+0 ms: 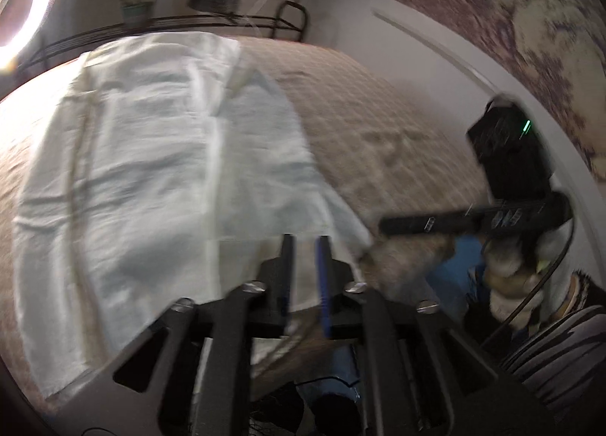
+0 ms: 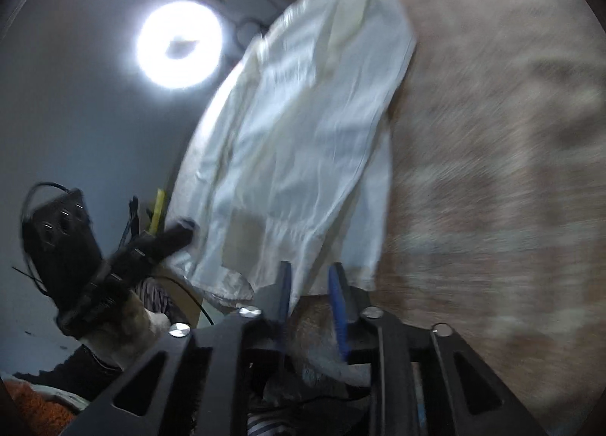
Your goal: Fold small clothes
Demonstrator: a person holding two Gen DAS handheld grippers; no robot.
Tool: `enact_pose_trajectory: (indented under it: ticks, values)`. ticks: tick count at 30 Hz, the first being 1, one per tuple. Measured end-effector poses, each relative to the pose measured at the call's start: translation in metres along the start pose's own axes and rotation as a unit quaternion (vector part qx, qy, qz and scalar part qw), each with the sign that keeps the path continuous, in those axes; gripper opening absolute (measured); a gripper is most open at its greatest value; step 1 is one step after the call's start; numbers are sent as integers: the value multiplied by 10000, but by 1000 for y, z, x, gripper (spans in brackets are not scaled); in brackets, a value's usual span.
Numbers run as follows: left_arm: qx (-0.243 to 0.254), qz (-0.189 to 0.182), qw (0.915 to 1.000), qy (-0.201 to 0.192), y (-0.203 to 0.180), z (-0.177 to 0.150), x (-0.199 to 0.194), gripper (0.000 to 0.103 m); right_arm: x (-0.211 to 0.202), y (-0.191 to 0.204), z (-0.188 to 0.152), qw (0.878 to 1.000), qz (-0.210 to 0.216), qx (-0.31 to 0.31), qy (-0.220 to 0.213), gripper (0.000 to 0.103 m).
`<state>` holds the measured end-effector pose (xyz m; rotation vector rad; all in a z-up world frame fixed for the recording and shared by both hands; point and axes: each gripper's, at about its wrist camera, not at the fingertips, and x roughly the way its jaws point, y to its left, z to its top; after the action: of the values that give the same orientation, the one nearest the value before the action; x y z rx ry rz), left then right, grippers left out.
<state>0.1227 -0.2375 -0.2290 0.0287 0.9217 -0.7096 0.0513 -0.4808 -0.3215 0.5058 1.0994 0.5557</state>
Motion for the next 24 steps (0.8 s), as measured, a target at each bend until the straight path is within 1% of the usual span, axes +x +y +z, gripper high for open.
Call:
enact_pose_trajectory:
  ticks: [1,2,3,6,8,10,13,15,17,18,19,20,21,23,24]
  values:
    - [124,-88,9998,89,-9,0,8,41,-17,-3,-3,9998,-26,9,-213,29]
    - [217,-132,9995,167,-17,0,15,48,-28,-5,-6,9994,-57,20,-354,33]
    - [303,-129,9992,241,-24,-1,23,57,-42,-7,-8,9984,-148,26,-538,33]
    - [563,-22,9975,417,-43,-2,46,59,-74,-15,-13,9949,-418,53,-918,34]
    - [706,221,9955,595,-50,-2,65,59,-91,-24,-12,9920,-496,178,-1148,35]
    - [747,417,9935,746,-52,-3,80,59,-105,-33,-6,9892,-524,326,-1328,36]
    - [800,656,9922,701,-54,-3,88,59,-116,-38,0,9857,-598,435,-1515,36]
    - [893,759,9906,702,-58,-3,90,59,-119,-40,5,9849,-604,466,-1551,36]
    - [945,925,9895,589,-57,-2,92,37,-120,-44,10,9846,-628,462,-1562,37]
    - [858,951,9903,546,-52,0,92,16,-117,-45,13,9848,-625,464,-1552,37]
    - [661,869,9926,531,-44,2,91,9,-115,-45,16,9849,-626,464,-1543,37]
    - [271,564,9967,517,-31,5,87,8,-111,-45,21,9853,-619,457,-1525,37]
    - [-34,383,9981,488,-21,7,82,7,-105,-45,25,9858,-605,448,-1499,37]
    - [-595,65,9978,299,-3,6,67,6,-93,-48,31,9869,-584,417,-1443,37]
    - [-807,-31,9965,208,2,5,59,6,-85,-48,36,9877,-558,395,-1408,38]
